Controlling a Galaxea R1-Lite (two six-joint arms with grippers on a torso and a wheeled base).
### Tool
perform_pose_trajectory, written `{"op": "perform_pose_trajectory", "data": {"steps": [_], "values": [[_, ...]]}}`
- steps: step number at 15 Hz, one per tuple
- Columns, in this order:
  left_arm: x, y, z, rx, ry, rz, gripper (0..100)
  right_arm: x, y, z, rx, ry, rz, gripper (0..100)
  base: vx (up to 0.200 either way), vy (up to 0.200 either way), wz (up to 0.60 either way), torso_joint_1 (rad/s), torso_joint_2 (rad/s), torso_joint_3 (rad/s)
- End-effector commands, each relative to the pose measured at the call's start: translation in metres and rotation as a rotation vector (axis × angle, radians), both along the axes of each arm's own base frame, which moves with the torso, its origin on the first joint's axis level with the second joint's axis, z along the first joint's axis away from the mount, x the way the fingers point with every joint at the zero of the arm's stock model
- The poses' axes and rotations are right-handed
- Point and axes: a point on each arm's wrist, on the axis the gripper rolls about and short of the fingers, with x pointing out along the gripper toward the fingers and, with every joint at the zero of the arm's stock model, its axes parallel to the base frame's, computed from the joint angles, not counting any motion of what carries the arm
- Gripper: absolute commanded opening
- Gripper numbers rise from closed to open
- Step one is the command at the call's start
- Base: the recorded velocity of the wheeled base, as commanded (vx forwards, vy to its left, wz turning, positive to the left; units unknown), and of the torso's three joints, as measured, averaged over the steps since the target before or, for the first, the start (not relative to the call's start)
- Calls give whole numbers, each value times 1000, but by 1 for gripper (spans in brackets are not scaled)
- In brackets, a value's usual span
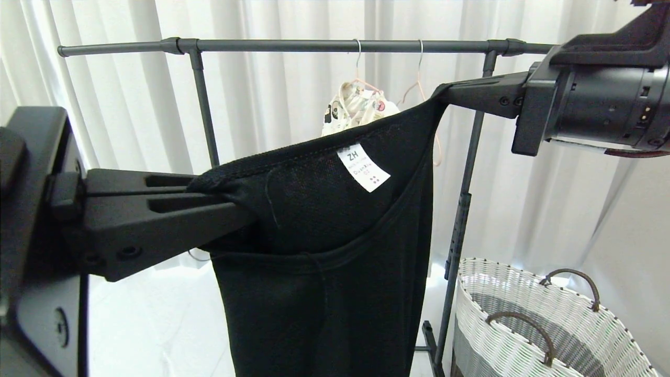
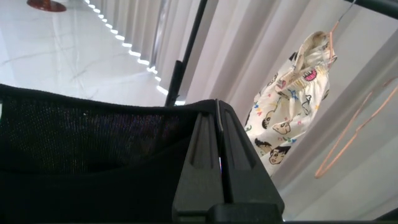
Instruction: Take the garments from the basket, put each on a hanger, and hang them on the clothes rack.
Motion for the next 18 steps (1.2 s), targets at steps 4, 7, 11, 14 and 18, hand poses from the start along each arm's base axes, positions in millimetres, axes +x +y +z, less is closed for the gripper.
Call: {"op": "perform_pose_trajectory", "data": {"steps": [4, 7, 11, 14, 18], "values": [[12, 8, 3, -10, -7, 92, 0, -3, -9, 4, 10, -11, -18, 0, 0, 0, 0, 0, 0, 0], [40, 23, 8, -13, -11, 280, 0, -30, -37, 17, 0, -2, -21, 0, 0, 0, 0, 0, 0, 0], [60, 13, 17, -18, -16, 318, 0, -74, -57, 13, -86, 71, 95, 0, 0, 0, 0, 0, 0, 0], [59, 8, 19, -19, -20, 297, 0, -74, -52, 8, -135, 41, 114, 0, 0, 0, 0, 0, 0, 0], [56, 12, 20, -26, -26, 303, 0, -71, -54, 9, -131, 38, 79, 0, 0, 0, 0, 0, 0, 0]]}}
